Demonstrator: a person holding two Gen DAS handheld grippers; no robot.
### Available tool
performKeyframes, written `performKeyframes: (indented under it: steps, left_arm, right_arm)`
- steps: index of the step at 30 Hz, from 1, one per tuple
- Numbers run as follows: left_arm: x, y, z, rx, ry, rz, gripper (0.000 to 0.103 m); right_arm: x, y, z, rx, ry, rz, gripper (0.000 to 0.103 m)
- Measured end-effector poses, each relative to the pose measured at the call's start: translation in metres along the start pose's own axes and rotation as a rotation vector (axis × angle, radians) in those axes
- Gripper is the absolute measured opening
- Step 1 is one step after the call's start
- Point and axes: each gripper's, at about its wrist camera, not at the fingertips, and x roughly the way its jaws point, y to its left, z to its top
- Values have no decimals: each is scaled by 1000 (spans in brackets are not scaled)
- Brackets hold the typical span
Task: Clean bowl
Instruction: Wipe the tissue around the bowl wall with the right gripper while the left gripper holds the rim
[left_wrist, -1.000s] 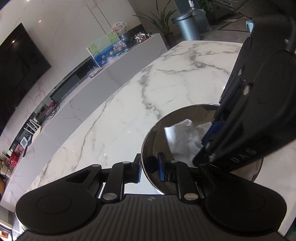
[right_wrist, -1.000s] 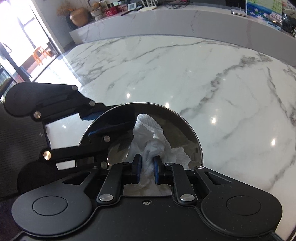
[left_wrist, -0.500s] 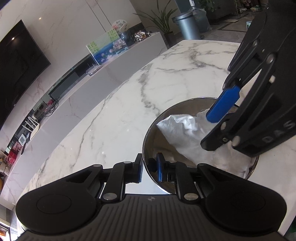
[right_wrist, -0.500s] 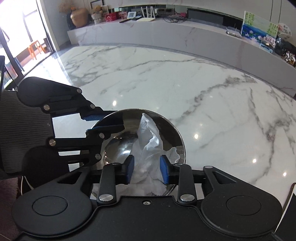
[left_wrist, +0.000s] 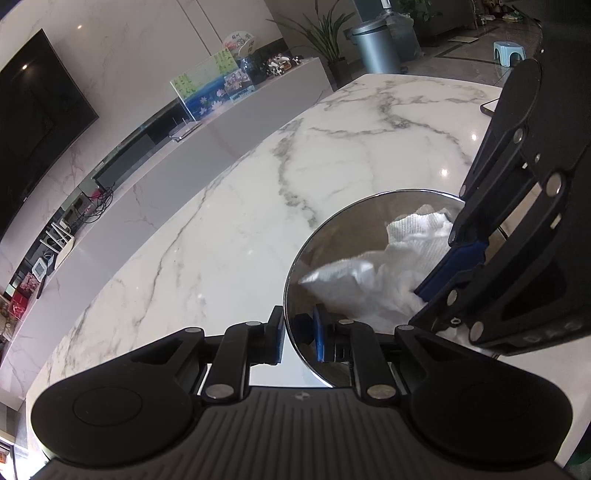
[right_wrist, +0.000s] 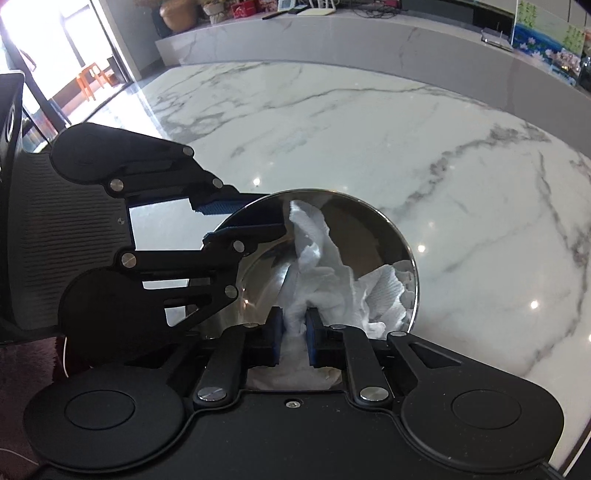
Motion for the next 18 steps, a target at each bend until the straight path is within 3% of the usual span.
performKeyframes:
  steps: [4, 9, 16, 18]
  left_arm:
    - [-1, -1, -1, 6, -2, 0, 15]
    - [-1, -1, -2, 12, -5, -2, 15]
    - [-2, -1, -2, -9, 3, -4, 16]
    - [-4, 1, -2, -24, 15, -5, 25]
  right_arm:
    - [4, -10, 2, 74, -5, 64, 8]
    - [9, -14, 7, 121, -29, 68, 8]
    - [2, -10, 10, 63, -27, 44, 10]
    - [-5, -5, 10, 15, -40, 18, 17]
